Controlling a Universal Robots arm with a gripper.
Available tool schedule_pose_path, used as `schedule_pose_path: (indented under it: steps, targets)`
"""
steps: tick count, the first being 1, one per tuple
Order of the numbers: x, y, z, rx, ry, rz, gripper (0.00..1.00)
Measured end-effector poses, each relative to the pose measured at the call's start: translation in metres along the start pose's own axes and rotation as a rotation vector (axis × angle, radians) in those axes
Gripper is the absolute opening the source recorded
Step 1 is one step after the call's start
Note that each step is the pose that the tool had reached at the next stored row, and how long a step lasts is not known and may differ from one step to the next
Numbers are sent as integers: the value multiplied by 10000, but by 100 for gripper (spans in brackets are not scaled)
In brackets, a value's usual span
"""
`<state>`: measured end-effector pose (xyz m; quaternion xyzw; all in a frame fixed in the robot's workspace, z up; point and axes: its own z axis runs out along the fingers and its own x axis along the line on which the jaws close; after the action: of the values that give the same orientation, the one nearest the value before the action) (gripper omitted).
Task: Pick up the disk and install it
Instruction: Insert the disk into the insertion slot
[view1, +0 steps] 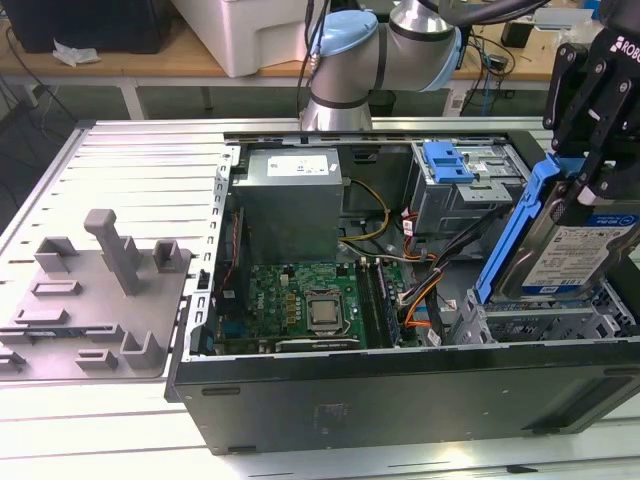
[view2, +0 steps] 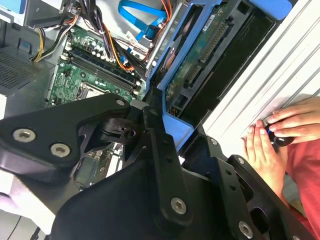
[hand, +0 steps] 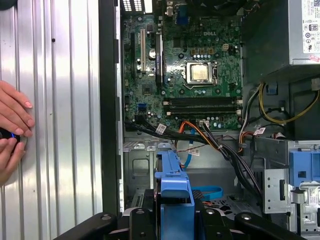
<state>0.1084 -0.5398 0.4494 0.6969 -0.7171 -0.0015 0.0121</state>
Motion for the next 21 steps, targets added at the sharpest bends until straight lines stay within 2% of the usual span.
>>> schedule_pose_path:
  steps: [3, 6, 21]
  targets:
    - [0, 0, 2, 1, -15, -4, 37]
    - [1, 0, 2, -1, -82, -9, 37]
    - [0, -1, 37, -1, -81, -40, 37]
